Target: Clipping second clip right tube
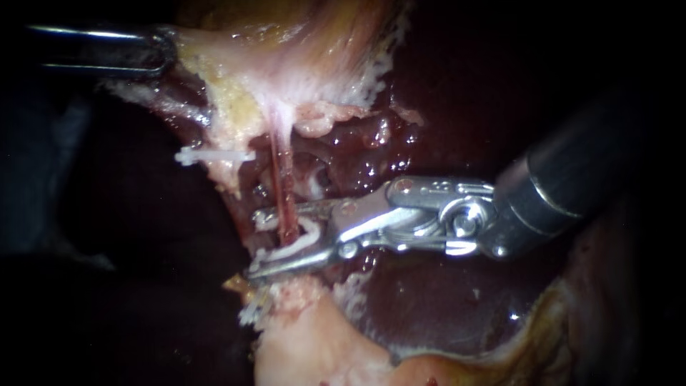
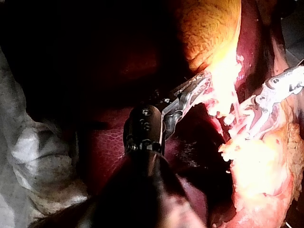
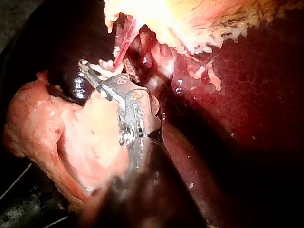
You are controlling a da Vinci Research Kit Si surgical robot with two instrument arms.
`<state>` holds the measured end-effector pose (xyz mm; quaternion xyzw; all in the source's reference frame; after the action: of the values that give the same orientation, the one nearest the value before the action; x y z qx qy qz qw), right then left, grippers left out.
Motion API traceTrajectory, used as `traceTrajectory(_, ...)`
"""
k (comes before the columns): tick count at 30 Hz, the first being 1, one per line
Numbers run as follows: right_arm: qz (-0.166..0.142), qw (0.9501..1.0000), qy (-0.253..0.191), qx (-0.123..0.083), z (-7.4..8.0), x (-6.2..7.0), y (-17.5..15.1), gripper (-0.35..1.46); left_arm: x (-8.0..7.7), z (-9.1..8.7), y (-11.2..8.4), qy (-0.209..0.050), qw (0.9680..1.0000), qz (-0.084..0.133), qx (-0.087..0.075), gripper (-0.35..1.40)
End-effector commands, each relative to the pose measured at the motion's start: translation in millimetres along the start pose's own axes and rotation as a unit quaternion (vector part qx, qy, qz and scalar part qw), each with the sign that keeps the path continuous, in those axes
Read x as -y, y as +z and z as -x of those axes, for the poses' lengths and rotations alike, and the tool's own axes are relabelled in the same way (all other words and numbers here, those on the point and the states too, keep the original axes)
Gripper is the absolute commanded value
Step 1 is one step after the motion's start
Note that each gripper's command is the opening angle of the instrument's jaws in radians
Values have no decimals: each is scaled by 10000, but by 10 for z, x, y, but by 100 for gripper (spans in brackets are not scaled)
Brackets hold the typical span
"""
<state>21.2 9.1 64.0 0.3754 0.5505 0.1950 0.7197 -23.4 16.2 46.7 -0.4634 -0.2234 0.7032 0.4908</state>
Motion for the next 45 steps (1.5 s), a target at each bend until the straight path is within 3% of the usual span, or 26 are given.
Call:
traceTrajectory(1,-40,10000,21,-30,-1,3,1,50,0,0,0,-3,10000,0,0,-35)
traceTrajectory(11,-393,9989,-35,-243,-17,41,7,50,0,0,0,-3,10000,-1,0,-35)
traceTrajectory(16,-436,9988,-31,-237,-23,53,7,50,1,0,0,-3,10000,-1,0,-35)
traceTrajectory(28,-445,9987,-36,-233,-20,49,4,40,1,0,0,-3,10000,-1,0,-35)
traceTrajectory(40,-459,9987,168,-164,-16,42,-6,-31,1,0,0,-4,10000,-3,-1,-35)
traceTrajectory(45,-461,9976,490,-160,-15,42,-7,-35,1,0,0,-4,10000,-4,-1,-35)
